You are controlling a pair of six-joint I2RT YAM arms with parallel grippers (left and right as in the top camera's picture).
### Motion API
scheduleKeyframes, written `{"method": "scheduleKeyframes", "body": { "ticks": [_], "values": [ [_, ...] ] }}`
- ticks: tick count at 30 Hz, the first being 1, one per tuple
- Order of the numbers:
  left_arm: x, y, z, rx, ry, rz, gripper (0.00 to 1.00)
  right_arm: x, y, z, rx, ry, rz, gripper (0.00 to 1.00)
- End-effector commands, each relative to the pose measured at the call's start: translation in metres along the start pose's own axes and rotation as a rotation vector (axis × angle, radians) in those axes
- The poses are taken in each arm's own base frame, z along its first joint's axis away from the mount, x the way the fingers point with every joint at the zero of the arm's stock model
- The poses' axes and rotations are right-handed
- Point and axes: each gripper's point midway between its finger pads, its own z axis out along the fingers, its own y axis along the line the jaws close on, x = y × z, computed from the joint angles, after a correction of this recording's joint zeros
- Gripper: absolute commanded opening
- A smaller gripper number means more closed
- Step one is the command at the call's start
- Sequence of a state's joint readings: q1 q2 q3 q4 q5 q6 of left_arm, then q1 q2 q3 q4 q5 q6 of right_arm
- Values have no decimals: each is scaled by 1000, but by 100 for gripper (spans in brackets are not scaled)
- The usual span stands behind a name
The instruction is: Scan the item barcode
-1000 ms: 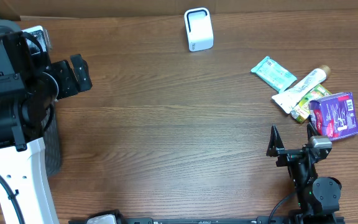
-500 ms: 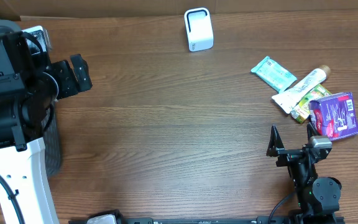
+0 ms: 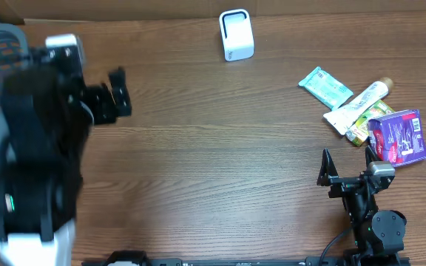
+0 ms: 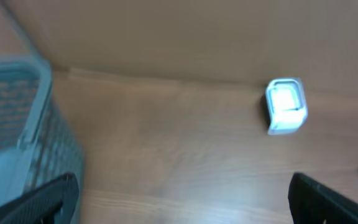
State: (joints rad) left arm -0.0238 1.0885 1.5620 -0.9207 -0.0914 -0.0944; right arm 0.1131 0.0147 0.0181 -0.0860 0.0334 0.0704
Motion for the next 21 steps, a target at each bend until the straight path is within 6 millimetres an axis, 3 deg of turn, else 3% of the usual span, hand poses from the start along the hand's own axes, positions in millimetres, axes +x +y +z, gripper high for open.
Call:
{"method": "scheduleKeyframes", "body": {
  "ticks": [1, 6, 14, 21],
  "values": [
    [19, -5, -19, 58, -93, 20, 100, 0, -1, 0, 6, -9, -6, 100],
    [57, -7, -23, 117, -247, 46, 100, 0, -1, 0, 6, -9, -6, 100],
    [134, -3, -9, 134, -411, 55, 99, 0, -1, 0, 6, -9, -6, 100],
    [177, 3, 5, 120, -503, 51, 100, 0, -1, 0, 6, -9, -6, 100]
  ]
}}
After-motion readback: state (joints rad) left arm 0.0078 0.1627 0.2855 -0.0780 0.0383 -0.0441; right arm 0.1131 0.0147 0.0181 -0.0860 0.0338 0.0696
